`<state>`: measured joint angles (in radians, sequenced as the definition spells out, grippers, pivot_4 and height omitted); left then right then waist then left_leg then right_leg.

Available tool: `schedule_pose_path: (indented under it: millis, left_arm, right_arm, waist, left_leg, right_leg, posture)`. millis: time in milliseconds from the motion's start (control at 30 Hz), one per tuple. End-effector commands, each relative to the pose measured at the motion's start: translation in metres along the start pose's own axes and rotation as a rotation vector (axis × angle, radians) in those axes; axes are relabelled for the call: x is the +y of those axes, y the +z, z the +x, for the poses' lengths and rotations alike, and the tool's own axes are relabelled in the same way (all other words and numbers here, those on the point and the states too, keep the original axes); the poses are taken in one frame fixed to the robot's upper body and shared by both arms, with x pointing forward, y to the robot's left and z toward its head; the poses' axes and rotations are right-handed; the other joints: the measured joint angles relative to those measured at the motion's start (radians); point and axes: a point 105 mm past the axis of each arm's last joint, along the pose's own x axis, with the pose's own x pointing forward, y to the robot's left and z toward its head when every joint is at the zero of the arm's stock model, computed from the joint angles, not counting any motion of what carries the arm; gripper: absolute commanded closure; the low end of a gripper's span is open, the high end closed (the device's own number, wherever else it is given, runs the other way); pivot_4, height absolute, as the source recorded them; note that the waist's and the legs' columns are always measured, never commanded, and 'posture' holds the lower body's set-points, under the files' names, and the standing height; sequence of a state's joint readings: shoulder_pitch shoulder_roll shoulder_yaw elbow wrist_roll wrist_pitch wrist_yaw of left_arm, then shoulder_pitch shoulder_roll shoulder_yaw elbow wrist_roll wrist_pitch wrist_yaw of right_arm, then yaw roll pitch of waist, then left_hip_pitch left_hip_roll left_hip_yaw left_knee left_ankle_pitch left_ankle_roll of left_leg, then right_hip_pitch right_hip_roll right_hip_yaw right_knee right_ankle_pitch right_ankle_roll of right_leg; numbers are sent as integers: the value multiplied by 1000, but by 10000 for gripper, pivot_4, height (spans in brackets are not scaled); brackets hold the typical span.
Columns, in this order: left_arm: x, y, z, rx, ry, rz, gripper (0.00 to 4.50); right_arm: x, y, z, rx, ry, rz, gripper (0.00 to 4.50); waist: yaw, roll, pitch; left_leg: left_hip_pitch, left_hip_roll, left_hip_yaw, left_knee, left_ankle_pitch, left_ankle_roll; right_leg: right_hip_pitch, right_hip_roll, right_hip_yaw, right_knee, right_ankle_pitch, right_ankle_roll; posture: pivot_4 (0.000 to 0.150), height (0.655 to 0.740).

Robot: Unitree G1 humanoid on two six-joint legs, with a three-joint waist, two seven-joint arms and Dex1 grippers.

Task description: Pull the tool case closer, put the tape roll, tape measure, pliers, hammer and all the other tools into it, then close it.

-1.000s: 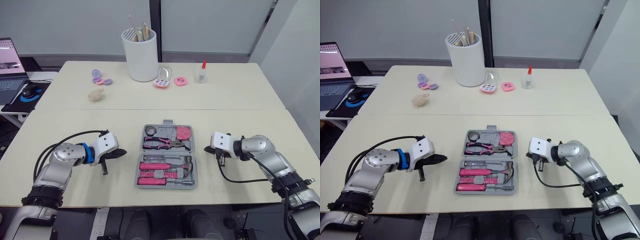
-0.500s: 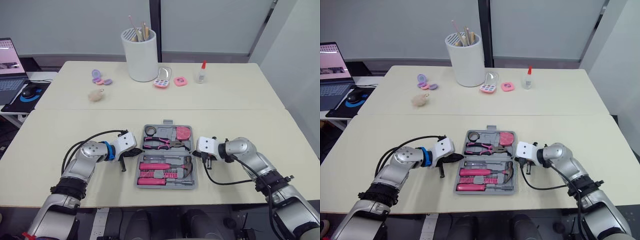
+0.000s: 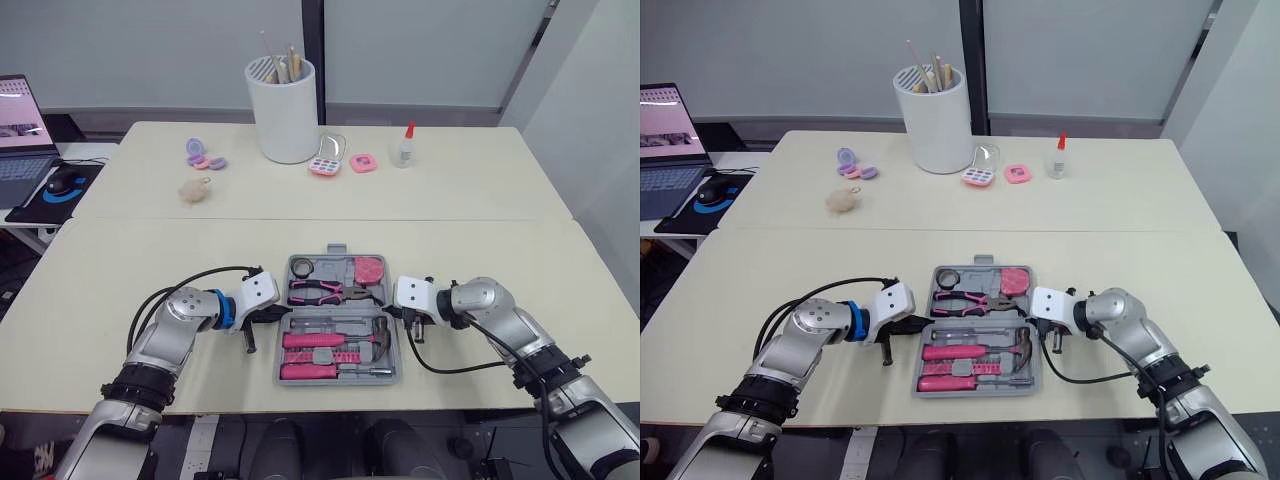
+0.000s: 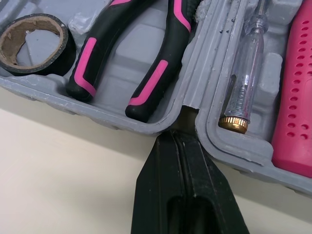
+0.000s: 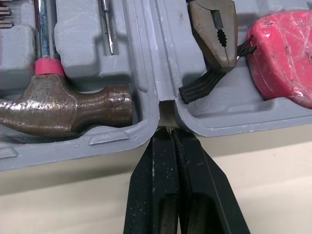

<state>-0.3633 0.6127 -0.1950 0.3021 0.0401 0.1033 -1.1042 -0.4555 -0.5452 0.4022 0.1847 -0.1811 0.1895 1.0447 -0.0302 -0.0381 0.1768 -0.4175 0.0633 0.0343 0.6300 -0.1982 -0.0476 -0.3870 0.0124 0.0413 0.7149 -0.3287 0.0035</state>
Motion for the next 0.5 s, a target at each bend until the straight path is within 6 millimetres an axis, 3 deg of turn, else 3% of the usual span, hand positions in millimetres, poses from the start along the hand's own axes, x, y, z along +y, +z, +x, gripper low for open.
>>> schedule_pose_path:
  millis: [33,500]
  left_arm:
    - [-21,12,6,-43,-85,51,45000]
    - [-37,2,0,-22,-110,17,45000]
  right_arm:
    - [17,22,2,-81,53,-26,44716]
    - [29,20,0,-76,71,0,44716]
  waist:
    - [0,0,0]
    - [-2,0,0]
  left_leg:
    - [0,0,0,0,0,0]
    - [1,0,0,0,0,0]
  right_leg:
    - [0,0,0,0,0,0]
    - [0,1,0,0,0,0]
  posture:
    - [1500,7400]
    - [1500,7400]
